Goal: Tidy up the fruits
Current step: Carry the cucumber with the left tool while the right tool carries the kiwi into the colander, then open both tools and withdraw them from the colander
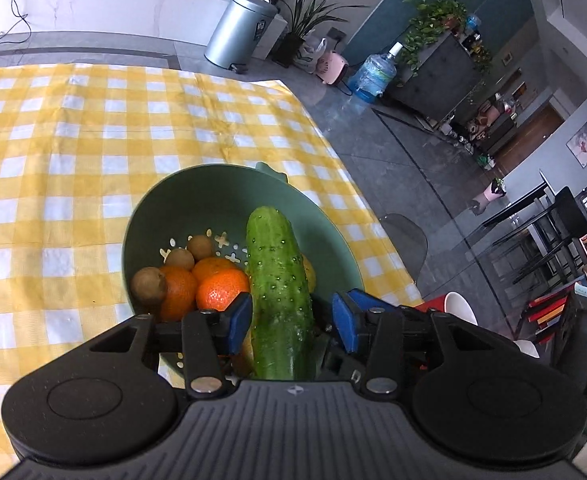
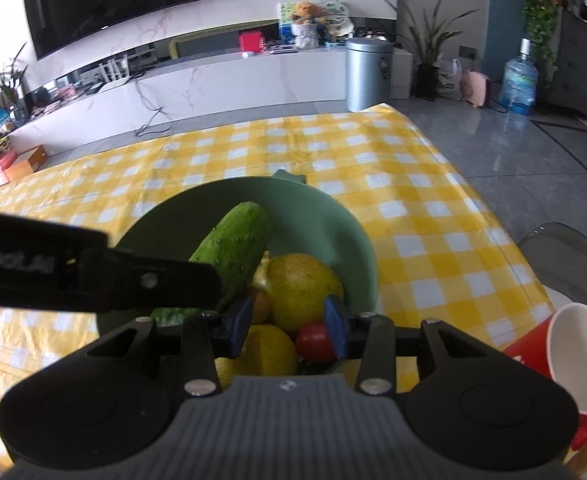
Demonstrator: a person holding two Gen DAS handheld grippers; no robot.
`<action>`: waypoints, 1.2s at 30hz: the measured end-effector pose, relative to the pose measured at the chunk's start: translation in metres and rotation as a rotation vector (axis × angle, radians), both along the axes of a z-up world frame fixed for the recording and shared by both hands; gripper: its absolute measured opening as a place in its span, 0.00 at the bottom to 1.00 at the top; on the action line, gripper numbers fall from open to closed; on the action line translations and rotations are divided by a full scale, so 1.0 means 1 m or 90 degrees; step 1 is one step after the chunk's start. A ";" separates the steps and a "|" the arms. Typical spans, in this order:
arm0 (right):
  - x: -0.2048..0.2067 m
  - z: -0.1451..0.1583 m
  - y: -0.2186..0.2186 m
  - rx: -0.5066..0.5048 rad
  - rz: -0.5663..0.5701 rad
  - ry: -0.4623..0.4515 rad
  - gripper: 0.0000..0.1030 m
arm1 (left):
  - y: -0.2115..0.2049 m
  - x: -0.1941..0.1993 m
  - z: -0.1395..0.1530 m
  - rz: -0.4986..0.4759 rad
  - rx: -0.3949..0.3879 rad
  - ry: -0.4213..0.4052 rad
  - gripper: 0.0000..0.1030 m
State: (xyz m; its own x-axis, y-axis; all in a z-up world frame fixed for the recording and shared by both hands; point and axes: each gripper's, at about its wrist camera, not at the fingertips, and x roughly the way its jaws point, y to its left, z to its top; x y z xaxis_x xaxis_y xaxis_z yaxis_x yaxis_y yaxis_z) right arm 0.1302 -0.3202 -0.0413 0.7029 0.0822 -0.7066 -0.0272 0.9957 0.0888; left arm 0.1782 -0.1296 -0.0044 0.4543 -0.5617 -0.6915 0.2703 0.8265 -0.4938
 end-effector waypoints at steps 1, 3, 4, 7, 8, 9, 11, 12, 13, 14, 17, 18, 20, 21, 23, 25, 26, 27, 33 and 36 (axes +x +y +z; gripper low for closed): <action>-0.001 0.001 -0.001 0.004 -0.004 -0.005 0.42 | 0.001 -0.001 0.001 0.001 0.001 -0.003 0.50; -0.003 0.003 -0.003 0.006 -0.012 -0.015 0.46 | 0.004 -0.004 0.004 0.005 0.002 -0.007 0.50; -0.005 0.003 -0.003 0.005 -0.012 -0.019 0.46 | 0.005 -0.006 0.005 0.007 0.002 -0.009 0.50; -0.008 0.005 -0.002 0.001 -0.003 -0.033 0.47 | 0.007 -0.013 0.011 0.013 0.010 -0.019 0.50; -0.008 0.007 -0.001 0.000 0.000 -0.036 0.47 | 0.008 -0.016 0.013 0.016 0.017 -0.025 0.50; -0.009 0.007 -0.001 0.002 0.002 -0.038 0.47 | 0.008 -0.019 0.017 0.018 0.023 -0.035 0.50; -0.011 0.010 -0.004 0.011 -0.004 -0.047 0.50 | 0.010 -0.027 0.024 0.019 0.037 -0.050 0.50; -0.014 0.013 -0.006 0.018 -0.011 -0.058 0.56 | 0.011 -0.030 0.027 0.020 0.044 -0.057 0.50; -0.017 0.016 -0.008 0.022 -0.018 -0.072 0.58 | 0.013 -0.032 0.031 0.022 0.052 -0.063 0.50; -0.019 0.018 -0.008 0.023 -0.023 -0.084 0.60 | 0.015 -0.035 0.034 0.025 0.059 -0.071 0.50; -0.023 0.022 -0.006 0.024 -0.012 -0.089 0.61 | 0.020 -0.045 0.043 0.034 0.077 -0.093 0.50; -0.024 0.023 -0.005 0.021 -0.007 -0.090 0.61 | 0.022 -0.049 0.046 0.036 0.081 -0.099 0.50; -0.029 0.027 0.000 0.013 0.002 -0.100 0.61 | 0.026 -0.056 0.051 0.040 0.093 -0.113 0.50; -0.033 0.030 0.002 0.010 0.008 -0.108 0.61 | 0.027 -0.060 0.055 0.043 0.103 -0.123 0.50; -0.041 0.037 0.007 0.011 0.020 -0.127 0.62 | 0.030 -0.069 0.060 0.050 0.124 -0.147 0.50; -0.051 0.045 0.013 0.012 0.034 -0.151 0.65 | 0.033 -0.079 0.066 0.059 0.142 -0.172 0.53; -0.057 0.049 0.017 0.012 0.042 -0.164 0.67 | 0.035 -0.085 0.069 0.064 0.149 -0.187 0.55; -0.063 0.054 0.021 0.011 0.049 -0.178 0.70 | 0.037 -0.090 0.072 0.070 0.156 -0.203 0.56; -0.099 0.079 0.038 0.016 0.069 -0.240 0.78 | 0.053 -0.126 0.083 0.136 0.217 -0.301 0.85; -0.112 0.085 0.040 0.043 0.065 -0.250 0.93 | 0.062 -0.142 0.084 0.173 0.237 -0.332 0.88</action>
